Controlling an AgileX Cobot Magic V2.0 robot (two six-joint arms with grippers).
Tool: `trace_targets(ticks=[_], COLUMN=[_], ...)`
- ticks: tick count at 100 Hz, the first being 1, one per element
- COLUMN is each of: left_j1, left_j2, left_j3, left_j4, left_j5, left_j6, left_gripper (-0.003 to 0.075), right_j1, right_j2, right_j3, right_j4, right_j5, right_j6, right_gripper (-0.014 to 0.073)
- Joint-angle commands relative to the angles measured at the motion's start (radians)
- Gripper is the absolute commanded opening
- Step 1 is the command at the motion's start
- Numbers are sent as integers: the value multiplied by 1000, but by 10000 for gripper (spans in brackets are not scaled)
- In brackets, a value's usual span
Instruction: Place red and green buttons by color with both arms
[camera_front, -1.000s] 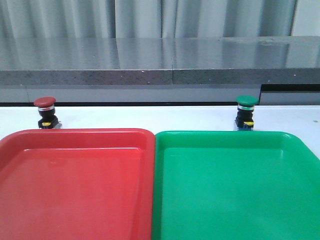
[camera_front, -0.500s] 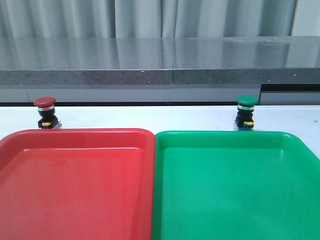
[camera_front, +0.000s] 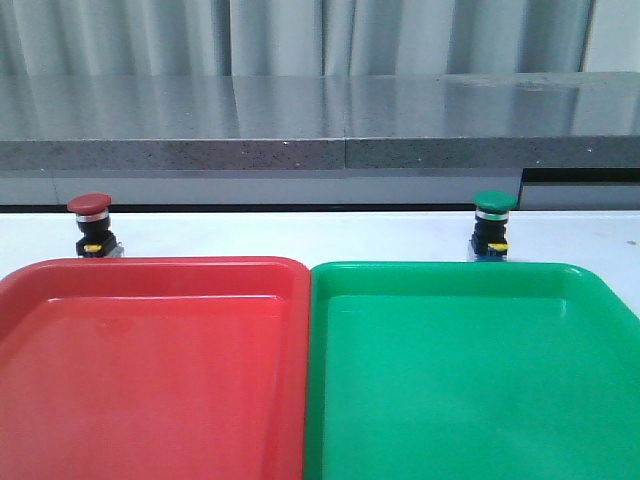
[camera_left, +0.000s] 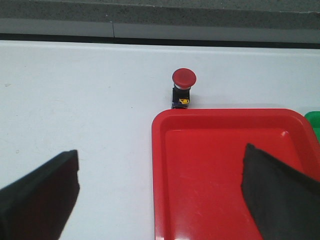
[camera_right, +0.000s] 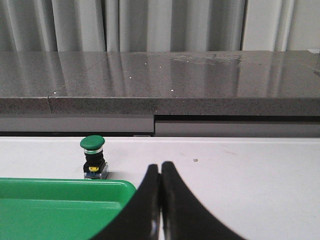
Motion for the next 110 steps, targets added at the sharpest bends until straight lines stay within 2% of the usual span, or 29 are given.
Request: trace_targets(ticks=[1,8,24,48,70,91,110], left_j1=[3,3,3,-23,-89,-89,-89], left_j2=[6,12,74,301,535,777,922], left_j3=[-37,-37,-58,-119,-245,-394,-492], left_j4=[-10,-36,-113,-140,-138,-129,-129], left_j5=[-55,-57,-73,-177,-245,-250,-248], left_j6=[-1,-1,8,11,11,19,30], left_gripper=[680,652,650,650,649,638,638], right_j1=[-4,-4,-4,-4,-4,-4,-4], right_j2=[-17,-17,-17,-17,-17,-17,-17], right_j3=[-14,-14,-14,-14,-14,-14,-14], right_j4=[-11,-11,-11,-11,-11,-11,-11], right_j5=[-87,-87,-87,-87,-87,-87,-87], right_j6=[0,0,0,0,0,0,0], right_gripper=[-67,-67,-67,-67,-67,-67,-67])
